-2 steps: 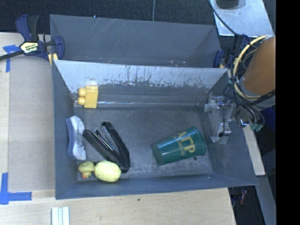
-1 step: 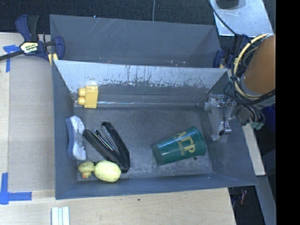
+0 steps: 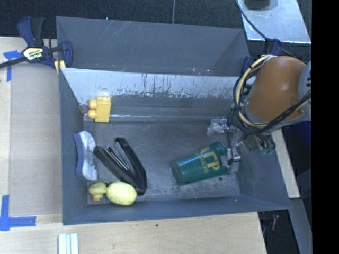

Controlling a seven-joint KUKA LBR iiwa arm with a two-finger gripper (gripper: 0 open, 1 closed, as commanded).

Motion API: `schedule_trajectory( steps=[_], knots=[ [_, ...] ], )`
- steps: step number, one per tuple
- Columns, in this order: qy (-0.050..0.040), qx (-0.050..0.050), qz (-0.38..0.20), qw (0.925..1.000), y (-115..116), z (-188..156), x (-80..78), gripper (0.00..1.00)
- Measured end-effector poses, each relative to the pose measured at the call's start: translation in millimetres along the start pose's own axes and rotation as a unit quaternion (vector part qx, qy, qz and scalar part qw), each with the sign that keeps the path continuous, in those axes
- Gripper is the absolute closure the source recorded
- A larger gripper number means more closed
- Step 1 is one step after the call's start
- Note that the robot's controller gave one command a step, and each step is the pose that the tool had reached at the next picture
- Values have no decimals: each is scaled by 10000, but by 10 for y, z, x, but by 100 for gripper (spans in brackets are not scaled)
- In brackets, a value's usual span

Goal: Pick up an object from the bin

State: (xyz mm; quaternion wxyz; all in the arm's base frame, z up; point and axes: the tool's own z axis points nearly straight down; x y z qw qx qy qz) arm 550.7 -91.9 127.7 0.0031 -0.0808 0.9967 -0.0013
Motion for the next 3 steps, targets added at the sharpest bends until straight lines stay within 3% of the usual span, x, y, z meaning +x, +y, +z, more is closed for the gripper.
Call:
schedule_trajectory(
  steps=[1,2,3],
  knots=[
    [-1,3,586,9983,365,-25,34,0],
    [13,6,331,9995,447,195,-269,0],
    [-2,34,636,9980,445,478,-269,0]
  ],
)
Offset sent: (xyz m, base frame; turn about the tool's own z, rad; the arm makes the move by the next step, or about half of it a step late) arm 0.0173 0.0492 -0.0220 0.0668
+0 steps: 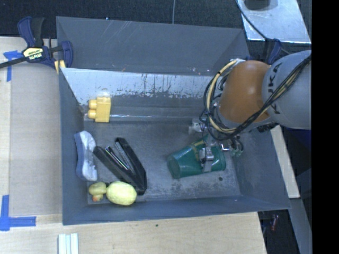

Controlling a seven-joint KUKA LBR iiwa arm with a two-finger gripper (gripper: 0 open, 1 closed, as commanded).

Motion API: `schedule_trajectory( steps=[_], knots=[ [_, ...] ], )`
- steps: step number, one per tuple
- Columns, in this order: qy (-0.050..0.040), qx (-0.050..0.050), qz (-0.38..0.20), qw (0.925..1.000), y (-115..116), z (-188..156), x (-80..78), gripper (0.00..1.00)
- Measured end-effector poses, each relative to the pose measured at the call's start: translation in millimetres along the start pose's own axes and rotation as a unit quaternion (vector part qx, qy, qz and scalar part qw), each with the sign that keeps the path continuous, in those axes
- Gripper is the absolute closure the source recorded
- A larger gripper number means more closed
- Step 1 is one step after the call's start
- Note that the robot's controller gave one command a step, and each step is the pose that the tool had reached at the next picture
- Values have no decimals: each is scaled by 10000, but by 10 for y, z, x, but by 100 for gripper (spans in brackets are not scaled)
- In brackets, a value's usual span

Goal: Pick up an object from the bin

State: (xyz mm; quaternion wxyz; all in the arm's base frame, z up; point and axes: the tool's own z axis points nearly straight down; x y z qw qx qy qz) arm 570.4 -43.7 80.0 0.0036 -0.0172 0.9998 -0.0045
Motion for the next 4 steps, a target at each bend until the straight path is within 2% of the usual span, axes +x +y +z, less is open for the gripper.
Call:
schedule_trajectory(
  steps=[1,2,3,4],
  knots=[
    [-54,-10,264,9996,35,-37,-91,100],
    [-55,-9,261,9996,36,-38,-93,100],
    [-134,-8,271,9995,34,-389,-112,100],
    [-57,-16,260,9996,44,-721,-70,100]
  ],
)
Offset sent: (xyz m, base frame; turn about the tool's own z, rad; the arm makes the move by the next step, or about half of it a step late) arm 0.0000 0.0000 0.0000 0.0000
